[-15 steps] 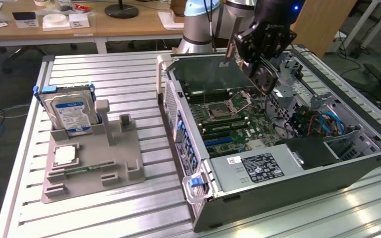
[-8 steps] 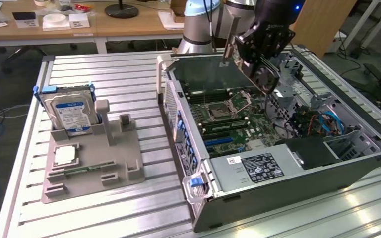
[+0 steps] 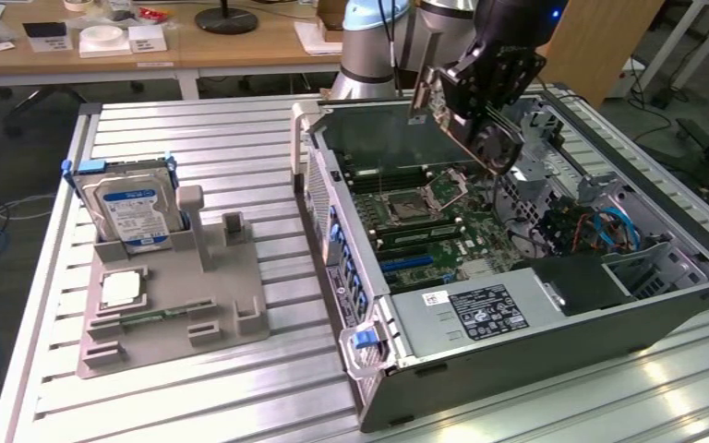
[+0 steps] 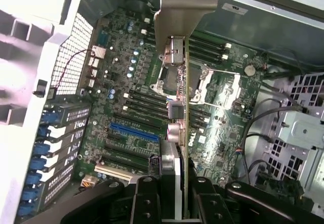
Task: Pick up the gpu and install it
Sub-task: 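Insert the gpu into the slot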
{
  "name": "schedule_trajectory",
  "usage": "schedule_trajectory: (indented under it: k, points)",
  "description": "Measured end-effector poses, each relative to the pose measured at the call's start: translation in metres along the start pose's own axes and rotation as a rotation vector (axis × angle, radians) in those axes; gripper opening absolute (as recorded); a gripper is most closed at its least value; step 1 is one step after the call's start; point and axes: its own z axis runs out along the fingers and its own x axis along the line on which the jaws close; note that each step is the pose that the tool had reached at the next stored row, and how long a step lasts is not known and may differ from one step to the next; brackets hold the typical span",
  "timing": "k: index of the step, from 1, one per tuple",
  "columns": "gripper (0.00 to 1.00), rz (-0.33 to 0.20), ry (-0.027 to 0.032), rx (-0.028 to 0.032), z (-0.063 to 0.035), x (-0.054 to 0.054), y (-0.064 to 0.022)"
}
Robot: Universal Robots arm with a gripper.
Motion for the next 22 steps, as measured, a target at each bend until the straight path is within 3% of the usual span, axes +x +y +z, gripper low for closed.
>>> schedule_trajectory:
  k: [22]
  points:
    - [0.28,-0.163,0.0033,-0.0022,0.0000,0.0003,-0.0008]
